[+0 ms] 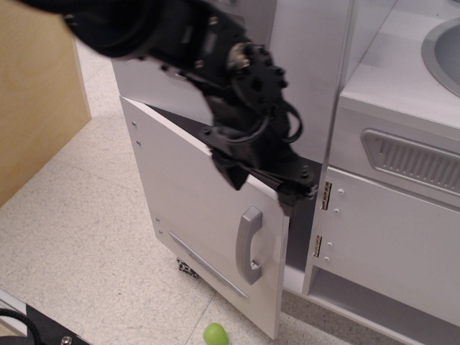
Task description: Open low fridge
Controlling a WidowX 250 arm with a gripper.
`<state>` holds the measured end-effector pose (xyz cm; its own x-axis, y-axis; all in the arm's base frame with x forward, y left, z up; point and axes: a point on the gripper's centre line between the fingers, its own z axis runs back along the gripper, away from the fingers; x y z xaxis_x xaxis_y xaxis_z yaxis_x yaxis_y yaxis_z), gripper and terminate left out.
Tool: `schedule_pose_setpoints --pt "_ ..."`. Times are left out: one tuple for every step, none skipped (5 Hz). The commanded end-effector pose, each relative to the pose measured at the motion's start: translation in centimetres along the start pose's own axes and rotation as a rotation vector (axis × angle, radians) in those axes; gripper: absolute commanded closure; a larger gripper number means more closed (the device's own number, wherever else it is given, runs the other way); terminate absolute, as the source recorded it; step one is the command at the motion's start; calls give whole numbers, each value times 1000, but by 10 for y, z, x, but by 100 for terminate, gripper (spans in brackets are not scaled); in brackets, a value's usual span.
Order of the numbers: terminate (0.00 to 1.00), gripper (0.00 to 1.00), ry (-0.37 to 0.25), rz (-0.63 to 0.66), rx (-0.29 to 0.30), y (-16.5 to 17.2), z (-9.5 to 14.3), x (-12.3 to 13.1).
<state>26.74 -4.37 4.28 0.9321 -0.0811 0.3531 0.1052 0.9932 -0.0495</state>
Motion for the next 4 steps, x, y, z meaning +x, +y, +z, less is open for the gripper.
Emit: schedule_pose_setpoints --pt "0 0 -71 -2 18 -7 -16 40" --pt "0 0 -28 -21 53 -6 -41 35" --pt "0 0 15 -31 95 0 -60 22" --pt "0 0 50 -47 111 7 -66 2"
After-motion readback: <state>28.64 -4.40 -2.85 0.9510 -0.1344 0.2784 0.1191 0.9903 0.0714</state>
